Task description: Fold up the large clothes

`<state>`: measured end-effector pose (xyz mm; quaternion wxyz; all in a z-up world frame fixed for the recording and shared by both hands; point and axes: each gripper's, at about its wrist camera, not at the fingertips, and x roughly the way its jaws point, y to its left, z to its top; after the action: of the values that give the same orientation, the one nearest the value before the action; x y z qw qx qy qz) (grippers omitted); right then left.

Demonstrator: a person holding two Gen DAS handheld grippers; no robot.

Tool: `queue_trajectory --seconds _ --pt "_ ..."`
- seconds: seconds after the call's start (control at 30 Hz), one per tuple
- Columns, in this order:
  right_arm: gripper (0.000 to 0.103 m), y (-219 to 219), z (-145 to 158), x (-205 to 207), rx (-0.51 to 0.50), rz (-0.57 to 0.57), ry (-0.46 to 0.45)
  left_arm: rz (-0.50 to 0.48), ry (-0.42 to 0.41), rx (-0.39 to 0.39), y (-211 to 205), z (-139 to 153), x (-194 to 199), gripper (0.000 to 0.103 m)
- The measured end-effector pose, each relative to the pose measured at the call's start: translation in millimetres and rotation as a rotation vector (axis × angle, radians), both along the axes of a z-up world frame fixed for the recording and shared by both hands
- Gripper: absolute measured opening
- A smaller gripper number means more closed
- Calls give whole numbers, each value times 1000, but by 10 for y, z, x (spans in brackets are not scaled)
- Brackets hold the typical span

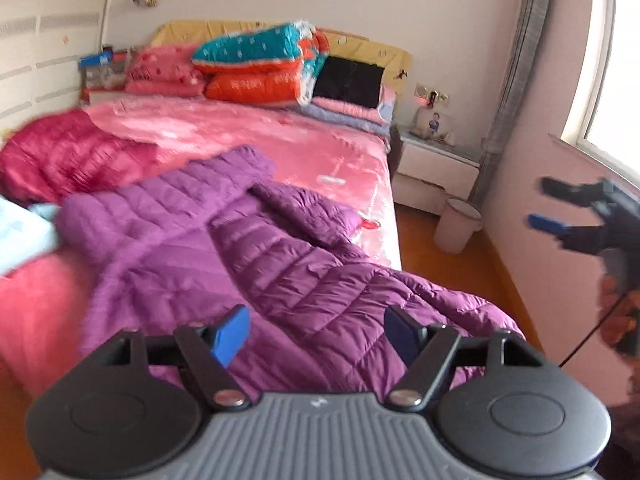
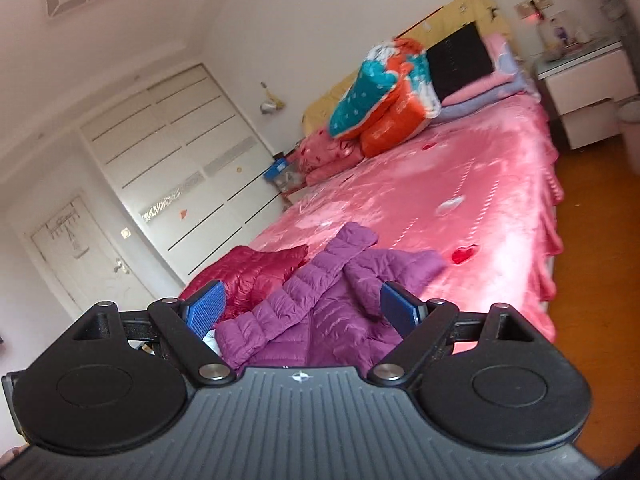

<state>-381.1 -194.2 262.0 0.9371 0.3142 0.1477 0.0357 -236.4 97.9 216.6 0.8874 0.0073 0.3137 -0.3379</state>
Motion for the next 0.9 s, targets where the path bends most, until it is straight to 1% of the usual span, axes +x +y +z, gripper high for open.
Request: queue_trajectory --seconds 0.07,0.13,0.17,0.2,0.27,0.3,0.33,0.37,0.4,0.43,0.5,0.53,0.57,0.6,0.67,0.73,0.83,0.9 --pt "103 -6 -195 396 14 22 70 2 42 7 -131 -210 144 74" --pt "103 18 -472 772 29 44 159 4 86 28 -221 -446 278 74" --pt "103 28 -657 952 49 71 214 9 97 45 -231 -546 323 74" --pt "103 38 -831 1082 85 95 264 23 114 77 -239 -671 365 74" --pt "103 127 -1277 1287 211 188 358 56 180 142 -211 -931 481 74" --pt "103 211 -1486 1340 227 205 410 72 222 159 -175 -1070 533 74" --pt "103 311 -1663 1375 203 209 474 83 255 168 -142 -1172 578 74" --pt "103 419 -1845 1411 158 233 535 93 278 171 -108 -1266 609 74" --pt "103 509 -1964 1444 101 260 577 98 289 168 -84 -1323 624 74" --pt "103 577 -1987 1477 56 270 594 101 294 164 -75 -1353 634 74" --pt "103 642 -1936 1540 17 279 589 101 292 176 -99 -1332 623 74" --pt "103 646 -1935 1533 23 274 588 105 283 187 -115 -1282 600 73" --pt "103 626 -1951 1546 52 266 593 107 262 186 -115 -1213 579 72" --pt "103 547 -1962 1570 87 258 598 101 236 168 -102 -1123 563 72" --pt "103 376 -1836 1364 133 223 587 93 217 116 -71 -943 561 73" --pt "103 299 -1663 1301 136 182 542 90 197 75 -78 -776 608 74" --pt "103 213 -1431 1353 96 118 482 91 145 23 -166 -569 771 75" --pt "103 202 -1241 1408 30 69 457 93 107 19 -248 -496 916 75"
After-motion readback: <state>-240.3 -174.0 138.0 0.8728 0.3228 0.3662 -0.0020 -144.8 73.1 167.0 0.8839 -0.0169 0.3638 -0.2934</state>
